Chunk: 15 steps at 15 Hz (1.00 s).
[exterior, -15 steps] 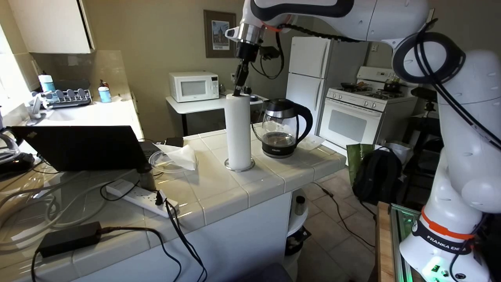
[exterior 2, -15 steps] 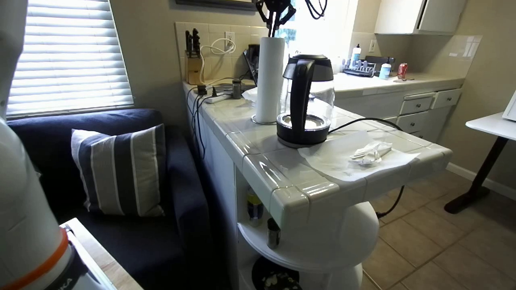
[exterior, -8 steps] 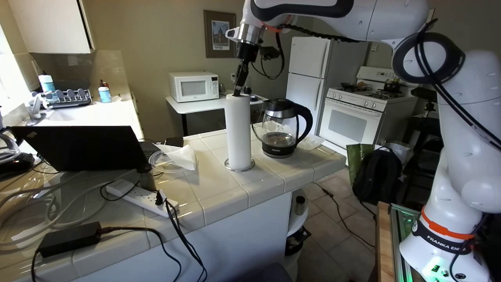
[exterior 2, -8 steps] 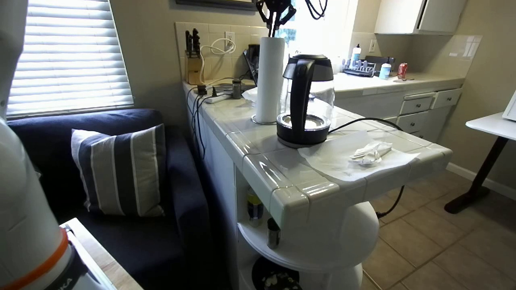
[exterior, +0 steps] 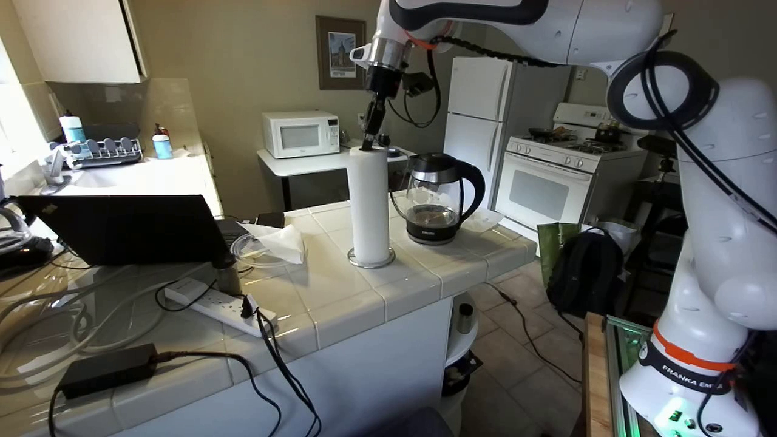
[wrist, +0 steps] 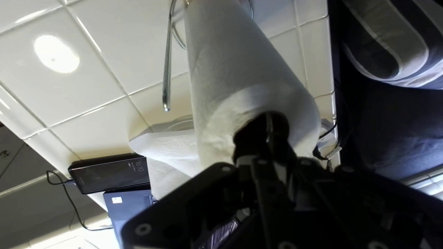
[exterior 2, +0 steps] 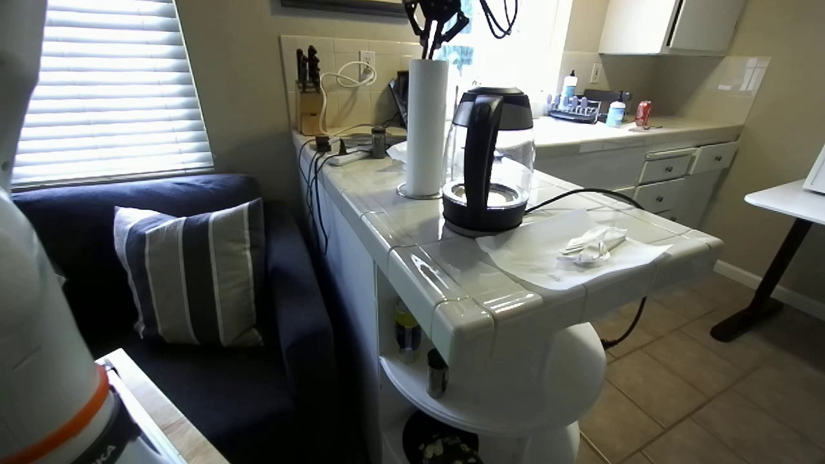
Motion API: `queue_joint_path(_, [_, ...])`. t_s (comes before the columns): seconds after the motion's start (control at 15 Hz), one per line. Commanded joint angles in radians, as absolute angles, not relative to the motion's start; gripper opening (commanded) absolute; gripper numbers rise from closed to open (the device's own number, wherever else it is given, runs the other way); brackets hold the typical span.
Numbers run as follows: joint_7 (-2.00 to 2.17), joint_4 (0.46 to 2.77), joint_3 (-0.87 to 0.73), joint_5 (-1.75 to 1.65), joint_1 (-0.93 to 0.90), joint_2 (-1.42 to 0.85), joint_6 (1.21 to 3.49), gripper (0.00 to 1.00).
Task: Move the toilet paper roll and stand to the back right side of the counter.
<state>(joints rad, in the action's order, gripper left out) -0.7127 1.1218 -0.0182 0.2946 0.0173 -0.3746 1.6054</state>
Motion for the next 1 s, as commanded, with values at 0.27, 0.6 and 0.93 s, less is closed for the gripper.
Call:
queue_joint_path(0.27, [-0.650, 1.079, -0.030, 0.259, 0.010, -0.417, 1.563, 0.21])
queue_joint_path(0.6, [-0.625, 1.066, -0.030, 0.241, 0.007, -0.425, 1.553, 0.17])
queue_joint_path(0.93, [-0.603, 1.050, -0.028, 0.186, -0.011, -0.439, 1.515, 0.21])
